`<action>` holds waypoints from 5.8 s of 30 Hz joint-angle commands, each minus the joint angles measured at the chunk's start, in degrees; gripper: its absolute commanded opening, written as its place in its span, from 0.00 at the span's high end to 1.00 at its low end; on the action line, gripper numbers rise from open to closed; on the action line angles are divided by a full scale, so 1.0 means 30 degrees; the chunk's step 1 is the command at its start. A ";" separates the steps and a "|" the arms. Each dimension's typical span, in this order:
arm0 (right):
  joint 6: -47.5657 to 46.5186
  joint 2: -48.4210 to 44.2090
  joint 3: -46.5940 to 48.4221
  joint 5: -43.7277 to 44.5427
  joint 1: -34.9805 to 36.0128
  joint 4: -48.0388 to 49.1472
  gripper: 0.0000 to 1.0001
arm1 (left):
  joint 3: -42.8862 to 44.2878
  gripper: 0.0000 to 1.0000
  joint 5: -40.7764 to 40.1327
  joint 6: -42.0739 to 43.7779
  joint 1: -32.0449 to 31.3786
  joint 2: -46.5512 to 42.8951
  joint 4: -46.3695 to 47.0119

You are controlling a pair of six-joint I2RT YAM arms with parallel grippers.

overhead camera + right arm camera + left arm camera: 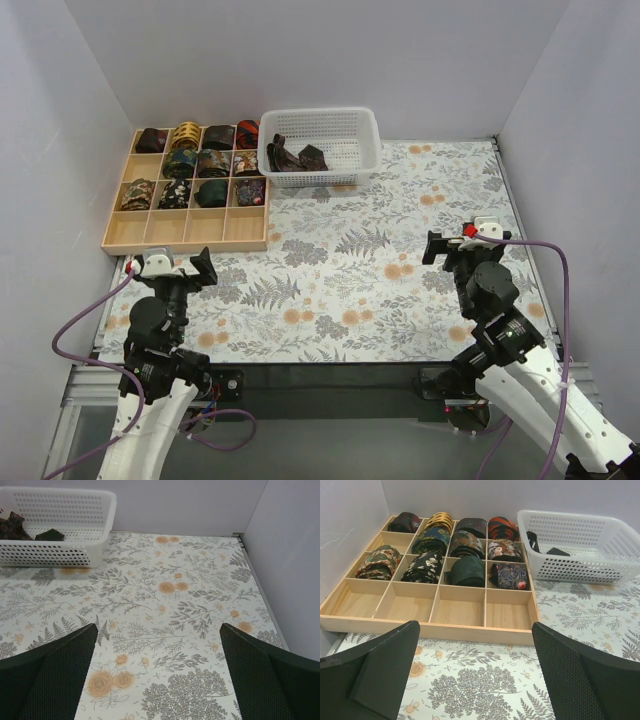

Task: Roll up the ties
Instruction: Grab a tie with the right arm, then move the tie to the center of the board

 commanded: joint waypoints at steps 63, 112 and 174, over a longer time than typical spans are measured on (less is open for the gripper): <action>-0.5008 3.5109 2.9092 -1.9055 -0.4465 -0.6749 0.41 | 0.1665 0.12 0.6114 0.1398 0.0080 1.1567 0.3490; -0.5274 3.5340 2.9467 -1.7153 -0.2910 -0.9155 0.99 | 0.1577 0.12 0.6261 0.1574 0.0080 1.0688 0.3461; 0.2638 0.7851 1.0192 -0.9783 -0.2705 -1.0011 0.18 | 0.1285 0.12 0.6320 0.1134 -0.0857 0.9076 0.3842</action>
